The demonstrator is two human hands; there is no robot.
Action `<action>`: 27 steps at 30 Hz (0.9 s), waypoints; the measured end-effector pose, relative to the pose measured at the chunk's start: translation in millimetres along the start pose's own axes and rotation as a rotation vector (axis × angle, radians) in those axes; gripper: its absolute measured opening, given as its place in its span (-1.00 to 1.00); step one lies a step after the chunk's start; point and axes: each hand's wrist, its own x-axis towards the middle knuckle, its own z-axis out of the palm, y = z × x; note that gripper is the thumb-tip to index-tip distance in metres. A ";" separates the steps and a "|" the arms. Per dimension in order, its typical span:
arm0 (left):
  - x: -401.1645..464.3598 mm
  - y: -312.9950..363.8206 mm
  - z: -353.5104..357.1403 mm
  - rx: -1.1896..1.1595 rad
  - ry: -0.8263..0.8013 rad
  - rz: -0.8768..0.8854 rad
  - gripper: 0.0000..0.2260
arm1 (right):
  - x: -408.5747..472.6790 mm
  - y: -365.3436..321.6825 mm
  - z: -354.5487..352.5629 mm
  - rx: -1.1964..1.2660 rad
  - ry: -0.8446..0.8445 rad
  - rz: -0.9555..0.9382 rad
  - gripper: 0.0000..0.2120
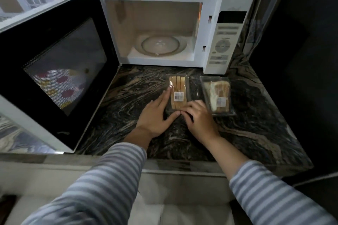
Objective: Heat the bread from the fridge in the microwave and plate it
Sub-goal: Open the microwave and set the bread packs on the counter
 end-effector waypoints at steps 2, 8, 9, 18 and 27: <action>0.5 -0.4 0.6 0.012 0.005 -0.006 -0.26 | 0.1 -0.3 0.7 -0.006 -0.003 -0.010 -0.83; 1.5 -3.0 4.6 0.068 -0.036 -0.018 -0.23 | 0.1 -4.5 -4.2 0.000 -0.004 0.020 -0.88; 1.2 -2.7 4.7 0.081 -0.047 -0.018 -0.21 | -0.6 -5.2 -4.9 -0.008 -0.003 0.015 -0.90; 0.1 0.4 4.0 0.131 -0.061 -0.017 -0.18 | -2.7 -7.7 -4.0 -0.055 0.004 -0.063 -0.87; 0.6 1.7 0.0 0.006 -0.037 -0.020 -0.25 | -0.3 -10.6 -6.2 -0.037 0.109 -0.087 -0.83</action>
